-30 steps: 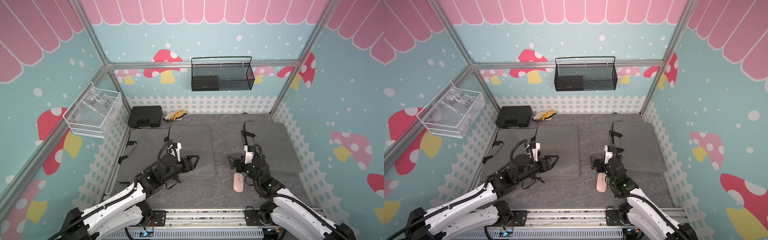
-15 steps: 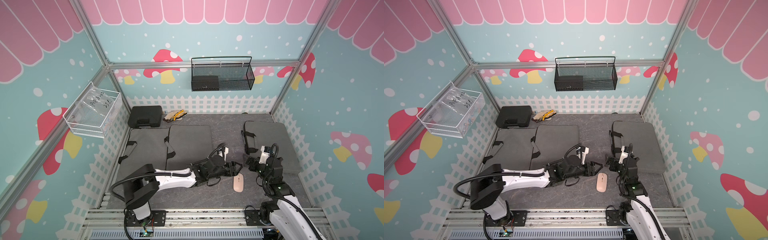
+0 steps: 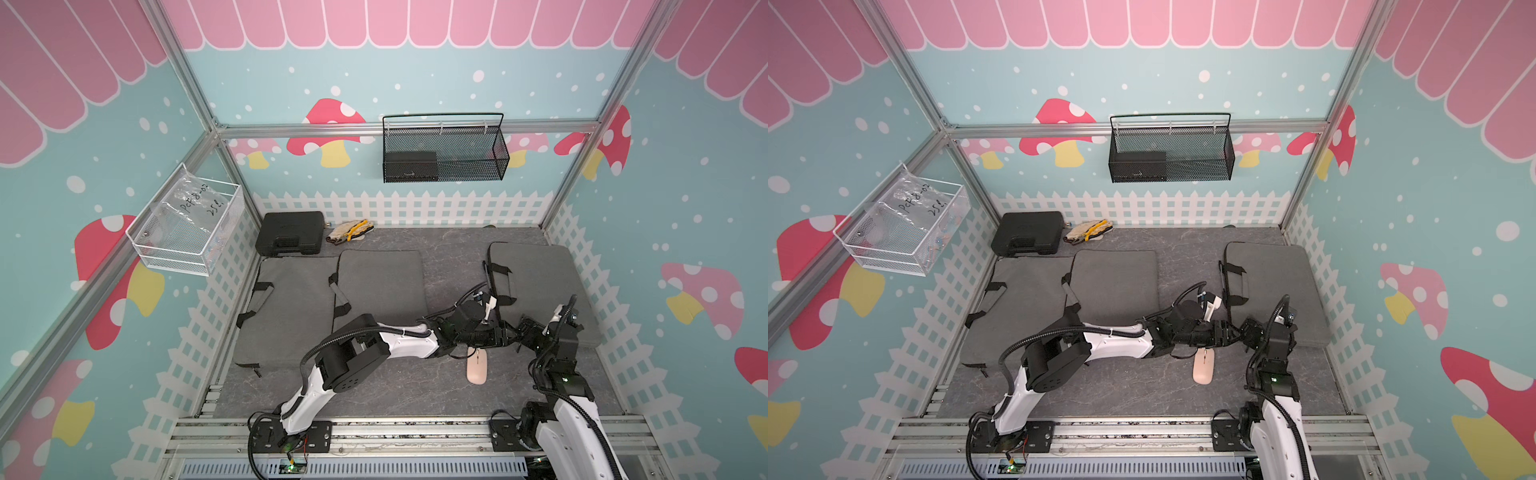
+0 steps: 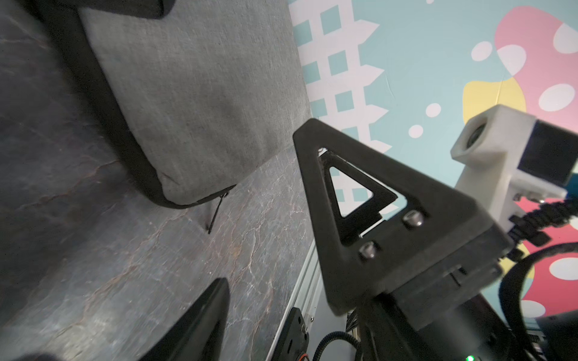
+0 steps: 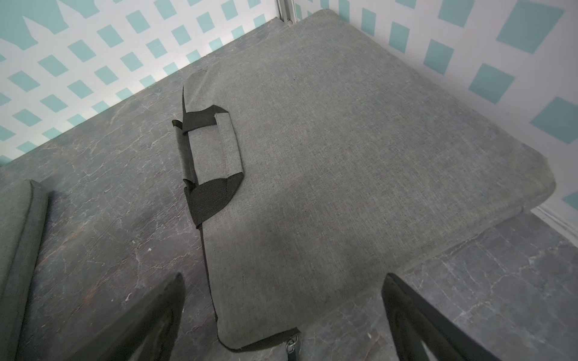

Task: Put the mouse into the laptop bag
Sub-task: Adjust the zippered laptop bag at the center of the board.

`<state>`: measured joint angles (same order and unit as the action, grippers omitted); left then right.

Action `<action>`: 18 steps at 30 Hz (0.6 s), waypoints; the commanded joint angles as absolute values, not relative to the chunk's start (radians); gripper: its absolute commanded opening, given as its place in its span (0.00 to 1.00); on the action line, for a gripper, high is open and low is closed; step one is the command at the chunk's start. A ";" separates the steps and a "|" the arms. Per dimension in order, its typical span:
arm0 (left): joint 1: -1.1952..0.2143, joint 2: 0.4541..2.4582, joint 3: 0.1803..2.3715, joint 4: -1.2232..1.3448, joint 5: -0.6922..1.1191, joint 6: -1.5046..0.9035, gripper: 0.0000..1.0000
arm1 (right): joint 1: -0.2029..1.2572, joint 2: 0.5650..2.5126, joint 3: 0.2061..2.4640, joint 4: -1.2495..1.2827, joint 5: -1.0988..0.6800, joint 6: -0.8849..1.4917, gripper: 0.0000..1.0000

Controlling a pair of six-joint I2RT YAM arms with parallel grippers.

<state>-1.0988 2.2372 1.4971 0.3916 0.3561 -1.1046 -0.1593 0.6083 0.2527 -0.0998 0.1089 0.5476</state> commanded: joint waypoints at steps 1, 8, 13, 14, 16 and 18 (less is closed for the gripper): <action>-1.097 2.324 1.536 0.404 0.329 -1.183 0.68 | -0.205 0.664 0.251 0.013 -0.241 0.577 1.00; -1.078 2.372 1.589 0.351 0.327 -1.181 0.65 | -0.352 0.659 0.209 0.062 -0.377 0.595 0.99; -1.061 2.360 1.542 0.303 0.260 -1.192 0.65 | -0.383 0.629 0.201 0.046 -0.379 0.604 1.00; -1.058 2.355 1.526 0.314 0.259 -1.191 0.64 | -0.389 0.634 0.200 0.046 -0.386 0.604 0.99; -1.051 2.336 1.485 0.343 0.253 -1.195 0.65 | -0.400 0.639 0.198 0.045 -0.391 0.606 1.00; -1.046 2.308 1.442 0.396 0.261 -1.191 0.65 | -0.411 0.634 0.196 0.046 -0.394 0.609 1.00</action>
